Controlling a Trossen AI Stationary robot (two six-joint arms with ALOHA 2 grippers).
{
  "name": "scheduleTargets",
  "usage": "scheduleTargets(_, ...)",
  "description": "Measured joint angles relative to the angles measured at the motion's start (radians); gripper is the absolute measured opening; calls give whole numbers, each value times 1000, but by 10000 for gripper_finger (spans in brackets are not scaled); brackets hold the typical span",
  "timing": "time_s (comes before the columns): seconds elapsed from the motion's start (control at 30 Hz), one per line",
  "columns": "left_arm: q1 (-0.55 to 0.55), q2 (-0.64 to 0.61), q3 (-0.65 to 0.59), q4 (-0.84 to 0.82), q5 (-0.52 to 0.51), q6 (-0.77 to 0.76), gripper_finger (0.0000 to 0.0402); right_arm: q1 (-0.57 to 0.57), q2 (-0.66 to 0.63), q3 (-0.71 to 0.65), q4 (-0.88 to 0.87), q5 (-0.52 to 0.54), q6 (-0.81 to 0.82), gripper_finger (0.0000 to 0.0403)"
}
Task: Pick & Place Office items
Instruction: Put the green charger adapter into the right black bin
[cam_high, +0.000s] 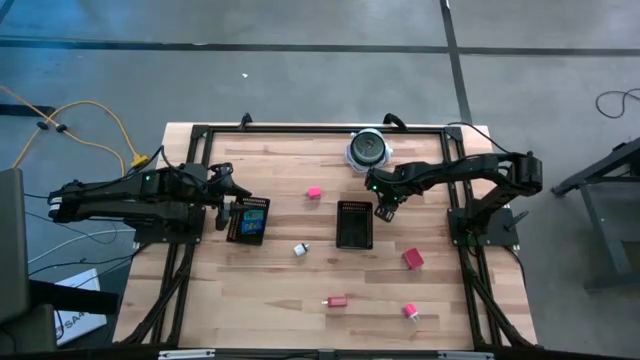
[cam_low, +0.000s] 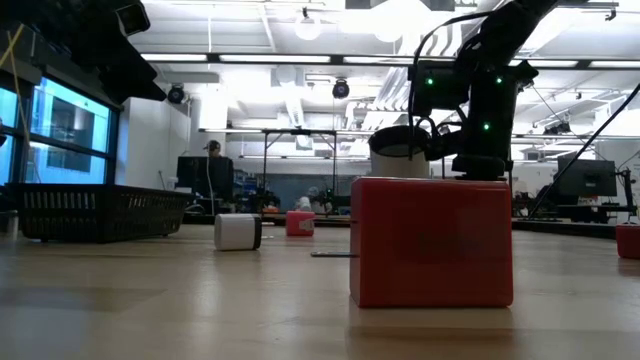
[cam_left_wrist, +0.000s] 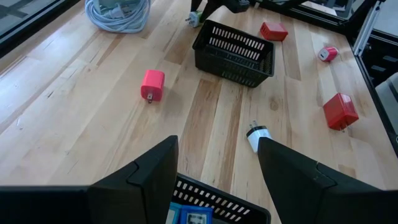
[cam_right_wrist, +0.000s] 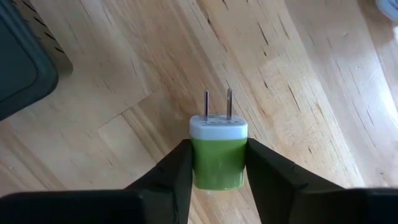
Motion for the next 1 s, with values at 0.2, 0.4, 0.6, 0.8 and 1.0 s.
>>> scheduleTargets(0.2, 0, 0, 0, 0, 0, 0, 216, 0, 0, 0, -3, -5, -1, 115)
scheduleTargets(0.4, 0, 0, 0, 0, 0, 0, 216, 0, 0, 0, -9, -26, 1, 113)
scheduleTargets(0.6, 0, 0, 0, 0, 0, 0, 216, 1, -11, -1, -28, -35, 14, 113)
scheduleTargets(0.8, 0, 0, 0, 0, 0, 0, 216, 3, -68, -2, -55, -48, 20, 112)
scheduleTargets(1.0, 0, 0, 0, 0, 0, 0, 216, 26, -136, -2, -78, -84, 36, 112)
